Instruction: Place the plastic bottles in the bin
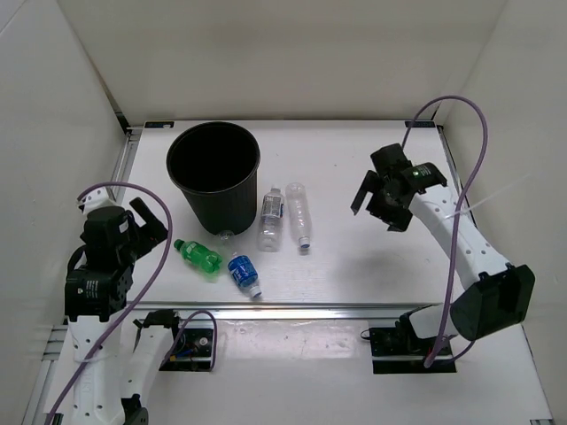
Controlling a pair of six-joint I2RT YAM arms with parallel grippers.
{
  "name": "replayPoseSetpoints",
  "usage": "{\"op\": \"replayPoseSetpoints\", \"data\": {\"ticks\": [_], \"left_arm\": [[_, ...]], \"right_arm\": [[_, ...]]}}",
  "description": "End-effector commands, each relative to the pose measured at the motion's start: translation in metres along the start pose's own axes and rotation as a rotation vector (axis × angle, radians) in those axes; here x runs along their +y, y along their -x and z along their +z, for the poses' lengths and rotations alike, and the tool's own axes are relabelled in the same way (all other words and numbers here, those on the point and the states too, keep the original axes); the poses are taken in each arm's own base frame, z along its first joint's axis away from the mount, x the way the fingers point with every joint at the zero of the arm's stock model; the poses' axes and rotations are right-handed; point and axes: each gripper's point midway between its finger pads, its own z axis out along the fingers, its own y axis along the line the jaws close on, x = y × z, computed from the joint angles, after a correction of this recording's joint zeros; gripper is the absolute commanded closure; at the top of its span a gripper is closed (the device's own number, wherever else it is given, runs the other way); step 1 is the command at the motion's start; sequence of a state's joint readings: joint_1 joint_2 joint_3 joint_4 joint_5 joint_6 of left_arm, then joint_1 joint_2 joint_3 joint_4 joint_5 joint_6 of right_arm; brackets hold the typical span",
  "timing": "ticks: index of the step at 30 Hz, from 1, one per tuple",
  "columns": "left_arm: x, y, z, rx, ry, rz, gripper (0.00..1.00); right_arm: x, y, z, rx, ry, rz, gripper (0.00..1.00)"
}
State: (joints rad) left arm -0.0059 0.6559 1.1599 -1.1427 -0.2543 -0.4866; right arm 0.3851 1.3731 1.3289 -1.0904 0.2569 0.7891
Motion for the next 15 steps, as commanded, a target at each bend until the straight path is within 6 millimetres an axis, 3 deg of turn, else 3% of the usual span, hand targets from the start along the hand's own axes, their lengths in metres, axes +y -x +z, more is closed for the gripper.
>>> {"op": "replayPoseSetpoints", "data": {"ticks": [1, 2, 4, 6, 10, 11, 13, 15], "left_arm": [[0.008, -0.004, 0.004, -0.002, 0.043, -0.005, 0.0], [0.012, -0.006, 0.004, 0.005, 0.058, -0.001, 0.0], [0.014, -0.005, 0.002, -0.008, 0.064, -0.004, 0.0], [0.015, -0.007, 0.001, -0.01, 0.062, 0.006, 0.0], [0.019, -0.008, -0.001, -0.023, 0.07, 0.004, 0.0], [0.018, -0.008, -0.001, -0.023, 0.07, -0.005, 0.0], [0.016, -0.012, -0.001, -0.011, 0.048, -0.005, 0.0], [0.015, -0.013, -0.001, -0.007, 0.04, -0.005, 0.0]], "right_arm": [[0.047, -0.016, 0.009, 0.139, 0.275, -0.185, 0.01], [0.059, -0.021, 0.018, 0.207, 0.322, -0.202, 0.01], [0.085, -0.031, 0.013, 0.29, 0.458, -0.256, 0.01], [0.109, -0.024, 0.015, 0.246, 0.526, -0.322, 0.01], [0.135, -0.003, 0.028, 0.214, 0.536, -0.332, 0.01], [0.14, -0.003, 0.044, 0.242, 0.515, -0.33, 0.01], [0.153, 0.009, 0.049, 0.228, 0.525, -0.34, 0.01], [0.158, 0.009, 0.07, 0.257, 0.504, -0.346, 0.01]]}}
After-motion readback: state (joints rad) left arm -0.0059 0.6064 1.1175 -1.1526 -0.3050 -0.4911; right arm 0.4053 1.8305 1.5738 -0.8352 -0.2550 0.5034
